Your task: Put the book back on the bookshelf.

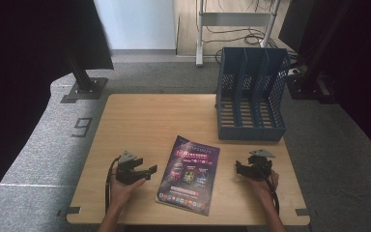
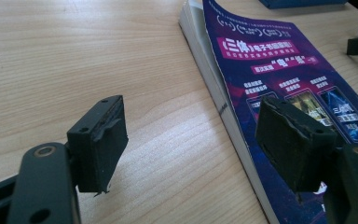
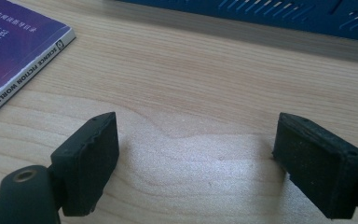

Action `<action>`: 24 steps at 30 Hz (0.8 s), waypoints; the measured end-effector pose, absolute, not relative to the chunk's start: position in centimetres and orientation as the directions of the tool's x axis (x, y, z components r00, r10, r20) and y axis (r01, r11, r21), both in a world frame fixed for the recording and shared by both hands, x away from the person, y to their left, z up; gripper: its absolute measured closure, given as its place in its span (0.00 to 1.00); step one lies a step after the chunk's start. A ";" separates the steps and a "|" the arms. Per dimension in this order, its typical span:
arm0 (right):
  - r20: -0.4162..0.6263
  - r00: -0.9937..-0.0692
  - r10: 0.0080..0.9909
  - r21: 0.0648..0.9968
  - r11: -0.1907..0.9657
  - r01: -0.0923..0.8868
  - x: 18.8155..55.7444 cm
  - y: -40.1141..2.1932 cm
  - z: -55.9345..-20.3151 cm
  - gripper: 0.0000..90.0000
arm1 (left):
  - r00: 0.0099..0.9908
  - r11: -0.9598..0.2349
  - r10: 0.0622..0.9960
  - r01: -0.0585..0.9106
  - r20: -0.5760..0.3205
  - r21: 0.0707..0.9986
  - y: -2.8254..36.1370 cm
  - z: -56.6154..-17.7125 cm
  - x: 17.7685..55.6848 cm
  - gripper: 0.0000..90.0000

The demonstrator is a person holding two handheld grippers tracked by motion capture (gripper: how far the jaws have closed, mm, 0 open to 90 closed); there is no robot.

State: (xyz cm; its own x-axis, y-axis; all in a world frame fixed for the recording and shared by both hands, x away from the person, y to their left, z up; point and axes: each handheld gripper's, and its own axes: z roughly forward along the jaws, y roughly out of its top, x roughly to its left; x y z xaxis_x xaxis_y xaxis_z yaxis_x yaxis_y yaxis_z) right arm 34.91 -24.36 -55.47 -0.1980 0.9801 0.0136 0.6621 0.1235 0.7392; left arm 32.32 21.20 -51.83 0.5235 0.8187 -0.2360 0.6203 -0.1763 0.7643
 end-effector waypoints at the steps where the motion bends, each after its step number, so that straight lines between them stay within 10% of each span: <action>1: 0.009 -0.199 0.980 0.741 0.127 0.659 34.8 -24.3 -55.4 0.16 | 0.526 -0.180 0.818 0.619 -0.234 0.765 21.2 -51.8 32.3 0.28; 24: 0.061 -0.336 0.940 0.859 0.122 0.498 33.1 -22.0 -51.3 0.27 | 0.514 -0.162 0.825 0.613 -0.234 0.773 21.5 -51.7 32.3 0.28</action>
State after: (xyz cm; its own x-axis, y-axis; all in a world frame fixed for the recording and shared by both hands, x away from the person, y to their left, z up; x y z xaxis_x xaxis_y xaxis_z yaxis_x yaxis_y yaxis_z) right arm 33.09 -21.98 -51.35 -0.3358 0.9399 0.0610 0.4980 0.1222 0.8585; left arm 32.28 21.51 -51.72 0.5140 0.8252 -0.2342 0.6129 -0.1623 0.7733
